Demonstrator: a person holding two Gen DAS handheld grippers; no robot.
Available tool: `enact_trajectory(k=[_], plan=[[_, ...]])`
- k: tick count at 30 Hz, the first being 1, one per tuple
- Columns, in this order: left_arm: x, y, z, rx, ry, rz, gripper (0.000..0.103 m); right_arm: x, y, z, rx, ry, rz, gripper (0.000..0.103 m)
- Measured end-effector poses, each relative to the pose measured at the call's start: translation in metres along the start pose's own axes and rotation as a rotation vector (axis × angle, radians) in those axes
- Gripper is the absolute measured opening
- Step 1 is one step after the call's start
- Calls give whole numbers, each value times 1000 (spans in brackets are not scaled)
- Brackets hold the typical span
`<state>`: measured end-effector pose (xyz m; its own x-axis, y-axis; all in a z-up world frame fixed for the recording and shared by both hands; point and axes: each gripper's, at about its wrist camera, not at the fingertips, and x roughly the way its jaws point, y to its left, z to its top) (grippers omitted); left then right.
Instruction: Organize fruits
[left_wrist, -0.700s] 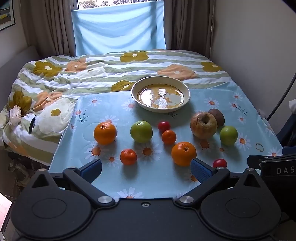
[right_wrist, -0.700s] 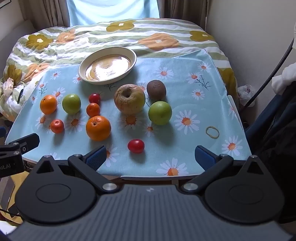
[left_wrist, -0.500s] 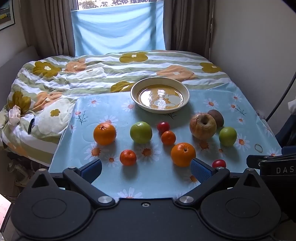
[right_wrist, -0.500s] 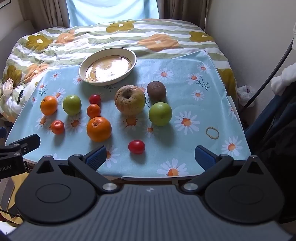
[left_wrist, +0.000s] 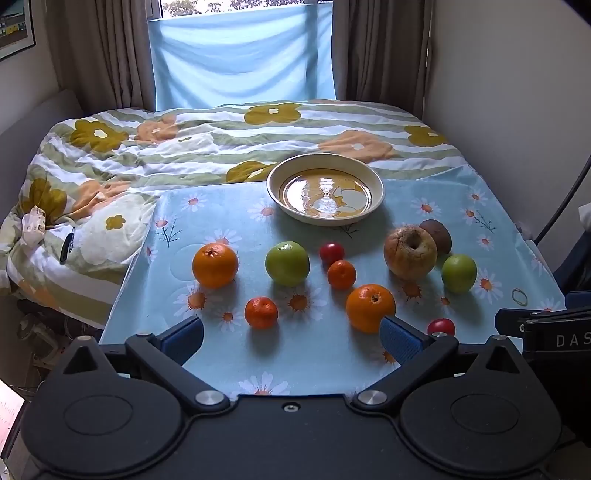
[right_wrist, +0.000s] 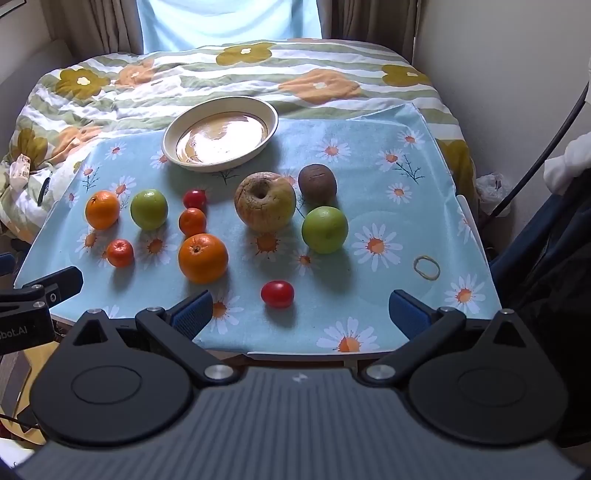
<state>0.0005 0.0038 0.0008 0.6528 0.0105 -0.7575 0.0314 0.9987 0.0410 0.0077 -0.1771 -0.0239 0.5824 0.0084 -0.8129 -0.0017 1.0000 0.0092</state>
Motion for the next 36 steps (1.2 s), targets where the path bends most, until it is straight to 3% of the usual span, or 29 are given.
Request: enact_trajectory(k=[36], plan=[[-7, -4, -1, 14, -13, -10, 103, -6, -1, -7, 13, -5, 4, 103]])
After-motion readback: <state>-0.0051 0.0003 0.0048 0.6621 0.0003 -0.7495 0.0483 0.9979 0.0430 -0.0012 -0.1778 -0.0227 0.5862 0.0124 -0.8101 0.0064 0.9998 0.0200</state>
